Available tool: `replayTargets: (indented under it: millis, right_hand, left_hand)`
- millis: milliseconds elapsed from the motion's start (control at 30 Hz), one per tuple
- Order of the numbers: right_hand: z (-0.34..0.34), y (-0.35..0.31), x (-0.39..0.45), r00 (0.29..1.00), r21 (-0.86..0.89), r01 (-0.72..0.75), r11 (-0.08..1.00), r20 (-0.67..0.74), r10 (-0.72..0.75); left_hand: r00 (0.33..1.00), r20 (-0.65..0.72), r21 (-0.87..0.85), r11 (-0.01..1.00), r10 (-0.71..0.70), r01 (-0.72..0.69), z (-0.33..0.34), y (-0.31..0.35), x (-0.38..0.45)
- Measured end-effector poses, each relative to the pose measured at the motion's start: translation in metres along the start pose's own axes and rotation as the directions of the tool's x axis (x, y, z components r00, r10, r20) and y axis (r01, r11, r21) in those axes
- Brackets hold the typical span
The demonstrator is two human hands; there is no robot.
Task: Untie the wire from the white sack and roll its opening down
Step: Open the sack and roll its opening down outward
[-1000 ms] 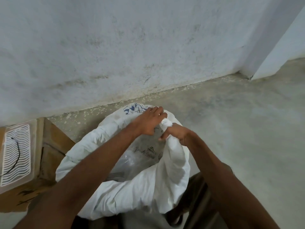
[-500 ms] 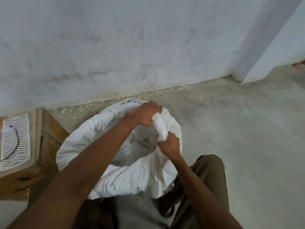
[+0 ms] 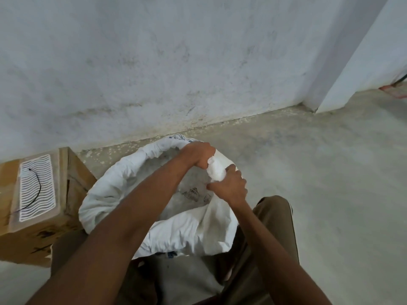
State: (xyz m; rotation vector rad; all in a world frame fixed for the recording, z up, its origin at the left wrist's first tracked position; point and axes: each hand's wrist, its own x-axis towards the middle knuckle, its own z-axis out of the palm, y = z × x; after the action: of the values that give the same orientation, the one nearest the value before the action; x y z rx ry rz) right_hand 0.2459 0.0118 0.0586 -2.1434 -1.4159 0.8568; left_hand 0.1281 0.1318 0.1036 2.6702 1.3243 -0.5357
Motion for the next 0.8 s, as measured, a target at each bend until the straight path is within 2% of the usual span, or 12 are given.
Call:
replayTargets:
  millis: [33, 67, 133, 233, 333, 367, 400, 467, 533, 633, 700, 800]
  right_hand:
    - [0.005, 0.004, -0.006, 1.0, -0.084, -0.021, 0.996, -0.001, 0.021]
    - [0.008, 0.006, -0.011, 0.998, -0.082, -0.05, 0.995, 0.039, 0.053]
    - [0.008, 0.008, -0.014, 0.991, 0.033, -0.101, 0.994, 0.097, 0.097]
    - [-0.001, 0.006, -0.005, 0.994, 0.174, -0.104, 0.979, 0.052, 0.097]
    - [-0.008, 0.001, 0.003, 0.992, 0.329, -0.123, 0.936, 0.04, 0.116]
    - [-0.011, -0.003, 0.003, 0.991, 0.392, -0.13, 0.911, 0.058, 0.117]
    - [-0.013, -0.008, 0.003, 0.989, 0.459, -0.149, 0.876, 0.093, 0.119]
    - [-0.018, -0.016, 0.007, 0.975, 0.559, -0.218, 0.8, 0.167, 0.149]
    - [-0.025, -0.025, 0.011, 0.962, 0.618, -0.253, 0.744, 0.243, 0.126]
    - [-0.03, -0.035, 0.012, 0.937, 0.697, -0.259, 0.669, 0.35, -0.002]
    - [-0.03, -0.033, 0.014, 0.928, 0.74, -0.233, 0.631, 0.363, -0.083]
    - [-0.033, -0.019, 0.009, 0.92, 0.766, -0.276, 0.58, 0.385, -0.071]
  left_hand:
    - [1.0, 0.019, -0.003, 1.0, -0.001, 0.002, 0.0, -0.002, 0.002]
    - [0.999, 0.042, -0.01, 1.0, 0.004, -0.003, -0.002, -0.001, 0.002]
    - [1.0, 0.015, -0.015, 1.0, 0.023, -0.023, 0.0, -0.003, 0.002]
    - [0.965, -0.255, -0.27, 0.955, 0.055, -0.126, 0.014, -0.006, -0.007]
    - [0.821, -0.56, -0.551, 0.792, -0.116, -0.264, 0.034, 0.013, -0.056]
    - [0.793, -0.582, -0.623, 0.725, -0.181, -0.293, 0.046, 0.019, -0.072]
    - [0.801, -0.554, -0.695, 0.656, -0.228, -0.294, 0.056, 0.027, -0.091]
    - [0.881, -0.388, -0.809, 0.558, -0.271, -0.185, 0.075, 0.042, -0.121]
    - [0.924, -0.284, -0.79, 0.609, -0.255, -0.075, 0.092, 0.055, -0.139]
    - [0.913, -0.307, -0.605, 0.795, -0.269, 0.031, 0.112, 0.068, -0.148]
    - [0.872, -0.385, -0.572, 0.82, -0.301, 0.031, 0.122, 0.073, -0.146]
    - [0.769, -0.507, -0.586, 0.81, -0.389, 0.024, 0.129, 0.078, -0.14]
